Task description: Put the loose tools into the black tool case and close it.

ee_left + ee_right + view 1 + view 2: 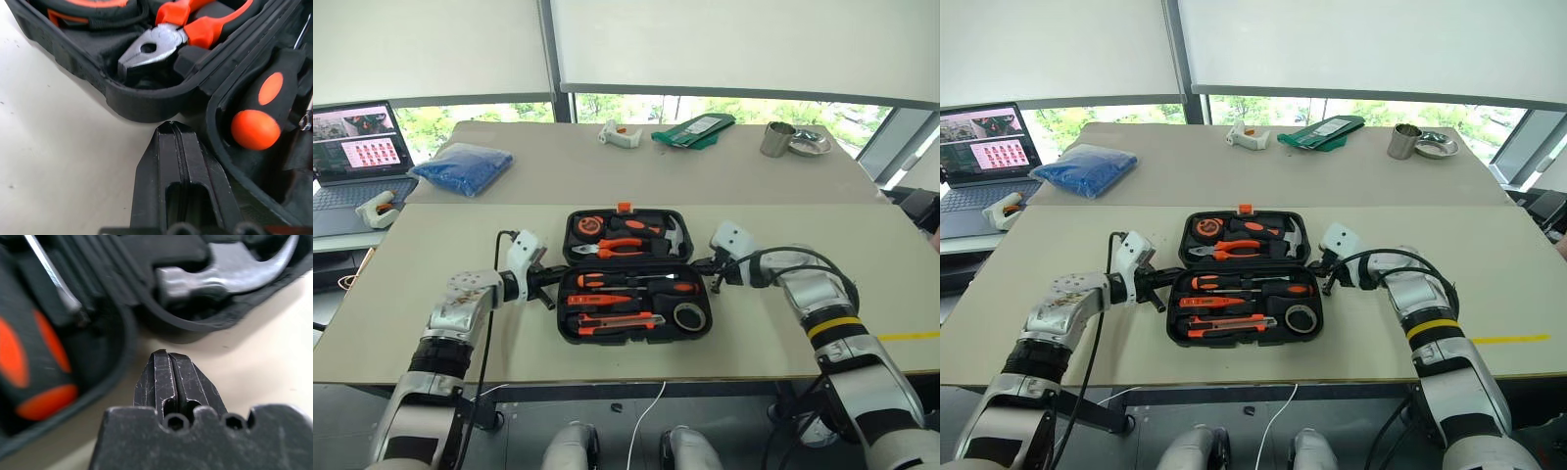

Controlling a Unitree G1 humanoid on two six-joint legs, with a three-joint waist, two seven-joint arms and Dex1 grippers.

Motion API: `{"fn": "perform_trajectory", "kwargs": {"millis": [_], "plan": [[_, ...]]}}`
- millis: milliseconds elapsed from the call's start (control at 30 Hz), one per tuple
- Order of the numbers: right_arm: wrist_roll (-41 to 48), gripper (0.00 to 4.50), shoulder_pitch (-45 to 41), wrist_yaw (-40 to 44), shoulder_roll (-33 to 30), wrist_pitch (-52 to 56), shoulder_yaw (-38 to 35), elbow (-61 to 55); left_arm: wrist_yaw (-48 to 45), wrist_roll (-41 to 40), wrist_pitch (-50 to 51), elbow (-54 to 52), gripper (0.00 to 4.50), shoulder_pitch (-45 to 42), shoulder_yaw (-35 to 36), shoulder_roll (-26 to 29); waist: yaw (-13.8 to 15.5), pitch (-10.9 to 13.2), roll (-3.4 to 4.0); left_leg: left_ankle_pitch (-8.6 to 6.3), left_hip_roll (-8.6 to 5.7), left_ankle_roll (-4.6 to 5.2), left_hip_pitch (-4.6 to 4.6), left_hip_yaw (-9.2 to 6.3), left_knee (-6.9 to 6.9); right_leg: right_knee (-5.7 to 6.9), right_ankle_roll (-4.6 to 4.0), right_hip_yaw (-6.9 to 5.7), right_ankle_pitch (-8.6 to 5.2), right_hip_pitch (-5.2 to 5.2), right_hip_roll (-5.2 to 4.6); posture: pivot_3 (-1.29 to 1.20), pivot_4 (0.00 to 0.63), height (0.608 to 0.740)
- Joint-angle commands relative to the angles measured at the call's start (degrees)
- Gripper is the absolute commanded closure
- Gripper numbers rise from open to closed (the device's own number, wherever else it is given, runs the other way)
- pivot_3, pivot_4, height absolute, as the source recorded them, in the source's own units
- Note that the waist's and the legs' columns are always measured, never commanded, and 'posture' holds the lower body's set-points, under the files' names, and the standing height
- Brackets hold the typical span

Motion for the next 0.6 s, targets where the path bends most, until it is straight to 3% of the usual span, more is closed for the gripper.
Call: {"fn": "perform_trajectory", "kwargs": {"millis": [33,300,600], "plan": [[3.2,4.44,3.8,2.7,-1.9,4.8,-2.2,-9.8,-3.8,-1.0,-0.2,-6.2,4.50,0.8,-2.5,-1.7,0.3,0.0,0.00,-0.03,0.00,0.05,0.00,-0.02,0.00,-0.02,0.01,0.00,-0.01,0.01,-0.02,0.00,0.150,0.740],[5.9,4.44,14.0,1.8,-5.3,12.0,-7.0,-23.0,-1.5,0.5,-0.3,-12.1,4.50,4.3,-4.7,-5.3,0.9,0.0,0.00,-0.08,-0.03,0.12,-0.02,-0.05,0.00,-0.07,0.05,0.00,-0.04,0.04,-0.12,0.00,0.150,0.740],[5.5,4.44,19.1,-0.2,-6.8,16.7,-8.4,-29.8,-2.1,2.9,-1.8,-11.1,4.50,3.9,-5.2,-5.8,1.0,0.0,0.00,-0.08,-0.04,0.11,0.00,-0.11,0.03,-0.06,0.04,0.00,-0.03,0.06,-0.15,0.00,0.150,0.740]]}}
